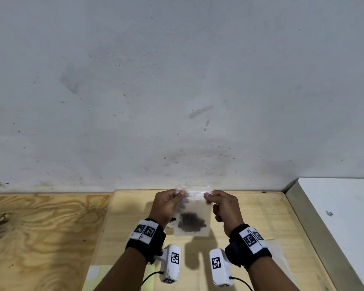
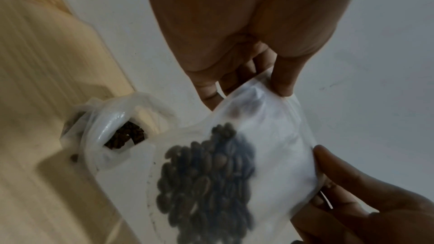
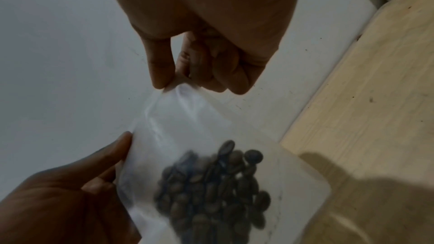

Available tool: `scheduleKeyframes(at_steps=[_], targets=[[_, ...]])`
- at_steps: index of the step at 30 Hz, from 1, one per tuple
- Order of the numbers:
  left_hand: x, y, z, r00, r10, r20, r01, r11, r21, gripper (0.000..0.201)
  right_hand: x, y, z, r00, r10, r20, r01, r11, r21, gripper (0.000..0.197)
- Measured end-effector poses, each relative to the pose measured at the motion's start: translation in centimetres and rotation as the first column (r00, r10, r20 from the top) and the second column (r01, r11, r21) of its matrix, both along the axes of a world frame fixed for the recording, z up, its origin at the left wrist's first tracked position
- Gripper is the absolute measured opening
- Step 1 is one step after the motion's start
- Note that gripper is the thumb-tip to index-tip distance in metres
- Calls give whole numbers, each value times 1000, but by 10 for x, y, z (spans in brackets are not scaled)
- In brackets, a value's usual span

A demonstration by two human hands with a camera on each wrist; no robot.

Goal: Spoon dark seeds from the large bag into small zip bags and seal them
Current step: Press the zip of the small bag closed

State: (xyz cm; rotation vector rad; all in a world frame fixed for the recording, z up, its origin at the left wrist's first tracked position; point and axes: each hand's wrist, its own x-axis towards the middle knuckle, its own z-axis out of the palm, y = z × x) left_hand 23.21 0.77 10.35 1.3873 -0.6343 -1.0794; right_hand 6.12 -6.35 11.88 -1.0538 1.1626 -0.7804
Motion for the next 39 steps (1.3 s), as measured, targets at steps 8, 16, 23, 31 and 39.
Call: scheduleKeyframes(at_steps=[8,16,23,31,39], targets=[[-2,-5,-25,988,144,47,-149,979,137,31,-24,15,-25,943,277,-183,-312,929,-201,28],[-31,38,-32,985,149,-82,-136,979,151,54,-47,30,-60,965,200,-170,-217,972,-88,29],[-61,100,-72,975,54,217,-132,922,364,44,-61,64,-94,888,354,-293,-362,932,30,25],[-57,164,-108,951,-113,289,-52,860,508,46,-68,134,-131,607,527,-595,-601,794,89,27],[-52,188,-136,932,-195,306,-6,835,551,42,-55,179,-145,516,462,-721,-527,835,158,30]])
